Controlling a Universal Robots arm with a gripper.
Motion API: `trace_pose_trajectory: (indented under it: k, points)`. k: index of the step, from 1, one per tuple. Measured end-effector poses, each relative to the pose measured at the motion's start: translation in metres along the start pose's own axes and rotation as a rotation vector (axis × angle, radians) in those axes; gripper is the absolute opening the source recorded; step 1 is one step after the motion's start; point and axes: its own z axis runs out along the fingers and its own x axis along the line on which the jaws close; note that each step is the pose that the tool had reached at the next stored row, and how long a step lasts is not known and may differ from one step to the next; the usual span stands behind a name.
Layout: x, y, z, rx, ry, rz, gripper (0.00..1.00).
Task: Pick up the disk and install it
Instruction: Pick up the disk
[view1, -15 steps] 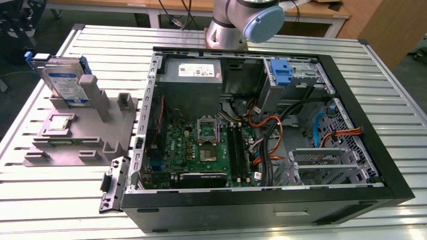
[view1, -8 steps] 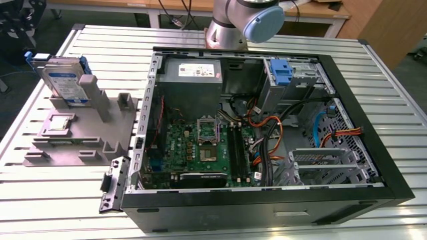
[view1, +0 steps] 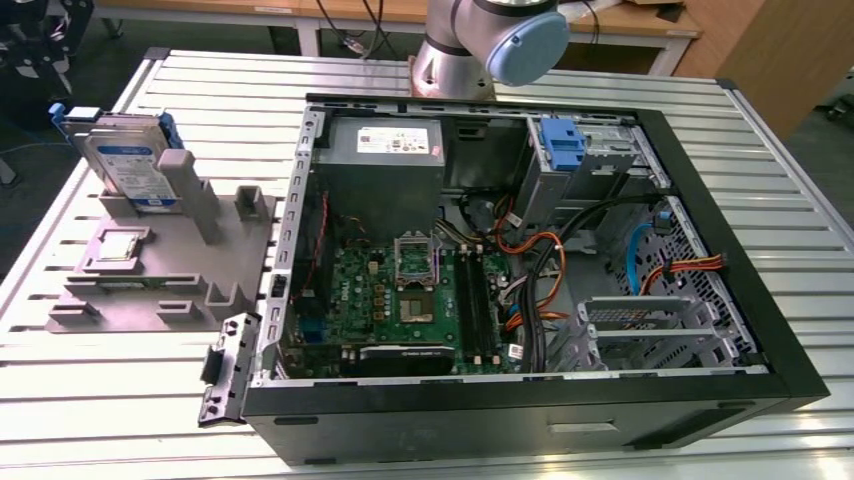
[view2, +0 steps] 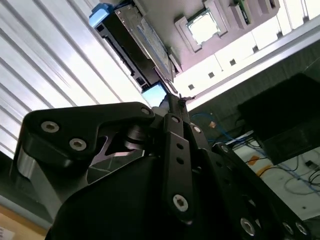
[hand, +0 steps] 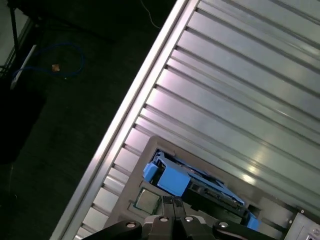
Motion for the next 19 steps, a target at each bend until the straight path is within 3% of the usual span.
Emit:
trace_pose_trajectory:
  k: [19]
  points:
    - [0.0, 0.0, 0.0004, 0.004, 0.0078, -0.294, 0.1]
